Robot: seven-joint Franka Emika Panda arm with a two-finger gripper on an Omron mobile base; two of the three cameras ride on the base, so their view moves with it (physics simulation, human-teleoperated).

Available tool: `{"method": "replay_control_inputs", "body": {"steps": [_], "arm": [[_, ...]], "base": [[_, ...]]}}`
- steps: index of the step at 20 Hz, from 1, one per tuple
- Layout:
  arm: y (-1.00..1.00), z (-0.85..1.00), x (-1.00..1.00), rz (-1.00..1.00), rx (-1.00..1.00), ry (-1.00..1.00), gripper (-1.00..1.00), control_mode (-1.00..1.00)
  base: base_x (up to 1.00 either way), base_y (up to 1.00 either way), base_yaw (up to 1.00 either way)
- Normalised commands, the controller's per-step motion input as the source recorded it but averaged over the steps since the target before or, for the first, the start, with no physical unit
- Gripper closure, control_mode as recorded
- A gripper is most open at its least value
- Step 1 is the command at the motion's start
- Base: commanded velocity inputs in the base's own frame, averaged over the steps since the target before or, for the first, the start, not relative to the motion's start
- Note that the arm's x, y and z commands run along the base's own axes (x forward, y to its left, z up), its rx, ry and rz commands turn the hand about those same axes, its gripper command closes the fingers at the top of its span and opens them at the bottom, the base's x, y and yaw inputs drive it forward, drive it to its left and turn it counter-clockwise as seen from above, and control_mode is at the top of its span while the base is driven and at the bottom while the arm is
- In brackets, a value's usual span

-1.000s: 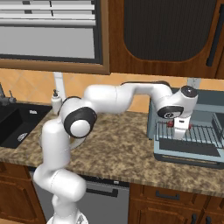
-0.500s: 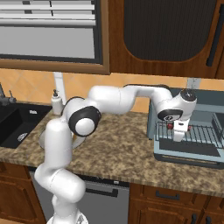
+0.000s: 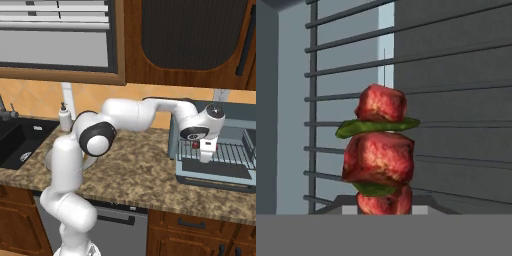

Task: Pick up the kebab skewer and baguette bread, and place them inside the toaster oven. Close the toaster oven door and start by setting the timer.

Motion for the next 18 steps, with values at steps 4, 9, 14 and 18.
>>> {"method": "replay_control_inputs", "body": {"steps": [4,9,14,18], "arm": [[-0.01,-0.01,0.28,0.0,0.0,0.0,-1.0,-1.0],[0.0,0.0,0.04,0.0,0.0,0.0,-1.0,-1.0],[0.0,0.0,0.0,0.0,0.0,0.0,-1.0,-1.0],[-0.05,0.09,-0.2,0.0,0.0,0.0,-1.0,-1.0]], "base": [[0.0,0.0,0.0],[0.0,0.0,0.0],[0.0,0.0,0.0],[0.0,0.0,0.0]]}}
